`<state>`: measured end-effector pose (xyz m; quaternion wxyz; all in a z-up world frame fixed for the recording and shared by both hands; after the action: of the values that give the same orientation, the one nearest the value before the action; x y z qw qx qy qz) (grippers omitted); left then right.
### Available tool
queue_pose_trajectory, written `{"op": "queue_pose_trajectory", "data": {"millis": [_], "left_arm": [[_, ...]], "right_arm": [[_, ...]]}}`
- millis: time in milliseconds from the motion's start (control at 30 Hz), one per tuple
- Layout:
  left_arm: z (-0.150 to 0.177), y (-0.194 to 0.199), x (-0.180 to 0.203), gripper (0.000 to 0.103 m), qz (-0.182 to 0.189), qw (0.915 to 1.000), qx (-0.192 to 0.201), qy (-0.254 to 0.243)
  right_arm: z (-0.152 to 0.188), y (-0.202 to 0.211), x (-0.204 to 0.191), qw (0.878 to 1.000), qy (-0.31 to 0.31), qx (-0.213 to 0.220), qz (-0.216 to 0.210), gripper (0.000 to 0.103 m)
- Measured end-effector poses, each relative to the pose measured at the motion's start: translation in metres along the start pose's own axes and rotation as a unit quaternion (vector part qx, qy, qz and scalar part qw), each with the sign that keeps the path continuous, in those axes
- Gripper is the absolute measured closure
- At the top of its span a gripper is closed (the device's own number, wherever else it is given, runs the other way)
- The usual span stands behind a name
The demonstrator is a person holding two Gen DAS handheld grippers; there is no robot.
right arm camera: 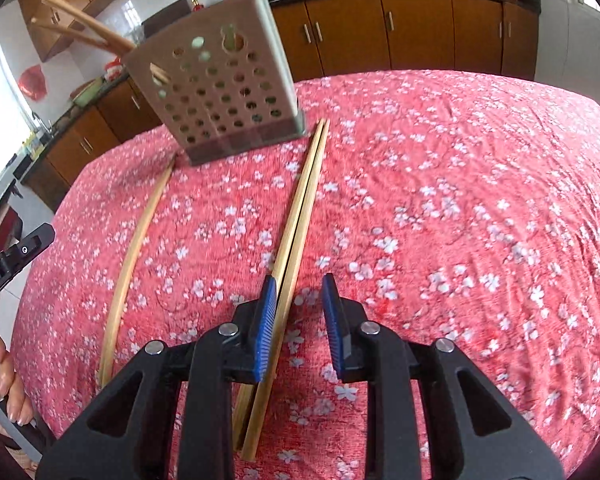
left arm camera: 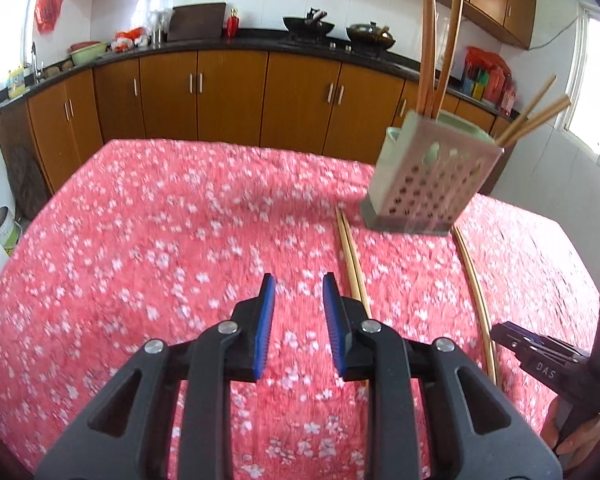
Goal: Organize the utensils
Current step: 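Move both open tools back down to the remaining chopsticks on the cloth, then grasp one chopstick with the left tool while the right tool grasps another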
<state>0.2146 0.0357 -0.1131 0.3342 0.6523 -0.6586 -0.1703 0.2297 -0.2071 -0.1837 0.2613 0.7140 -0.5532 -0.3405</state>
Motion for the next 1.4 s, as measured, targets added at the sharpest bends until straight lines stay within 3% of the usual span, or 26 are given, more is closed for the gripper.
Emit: {"op": "queue_pose_trajectory", "data": {"millis": [267, 333, 367, 500, 700, 967, 1133, 1200, 1400], "left_arm": [[0.018, -0.011, 0.009, 0.077, 0.021, 0.9993, -0.029, -0.009], [0.024, -0.014, 0.013, 0.077, 0.031, 0.9987, -0.037, -0.011], [0.028, -0.016, 0.016, 0.077, 0.040, 0.9982, -0.044, -0.013], [0.041, -0.021, 0.026, 0.078, 0.057, 0.9961, -0.063, -0.023], [0.057, -0.028, 0.038, 0.084, 0.064, 0.9927, -0.086, -0.056], [0.068, -0.039, 0.042, 0.086, 0.034, 0.9901, -0.101, -0.092], [0.063, -0.047, 0.043, 0.088, 0.016, 0.9916, -0.095, -0.087], [0.059, -0.051, 0.038, 0.094, -0.003, 0.9924, -0.088, -0.086], [0.041, -0.059, -0.001, 0.095, -0.043, 0.9943, -0.080, -0.057]], "right_arm": [[-0.004, -0.004, 0.017, 0.999, 0.009, 0.003, 0.039, 0.082], [-0.005, -0.004, 0.018, 0.999, 0.022, 0.002, 0.050, 0.087], [-0.005, -0.003, 0.021, 0.998, 0.027, 0.001, 0.061, 0.095], [-0.012, -0.003, 0.046, 0.995, -0.005, 0.003, 0.095, 0.095], [-0.013, -0.001, 0.069, 0.995, -0.032, 0.005, 0.096, 0.095], [-0.009, 0.001, 0.066, 0.995, -0.029, 0.003, 0.090, 0.095], [-0.003, 0.006, 0.051, 0.997, -0.020, 0.001, 0.077, 0.095], [-0.003, 0.005, 0.049, 0.997, -0.015, 0.001, 0.078, 0.095], [-0.010, 0.002, 0.061, 0.996, -0.011, 0.007, 0.091, 0.095]]}}
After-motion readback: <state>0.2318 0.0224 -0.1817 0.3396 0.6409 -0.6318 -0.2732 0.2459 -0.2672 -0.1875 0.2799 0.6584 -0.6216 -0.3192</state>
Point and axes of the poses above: each gripper's, at about its wrist camera, not at the fingertips, and y roughly against the way its jaws point, x to its right, z to its underside, the point moved 9 cm from there along -y, roughly the way its jaws point, and after that the axes turned 6 degrees about y, right-handed, at the moved point
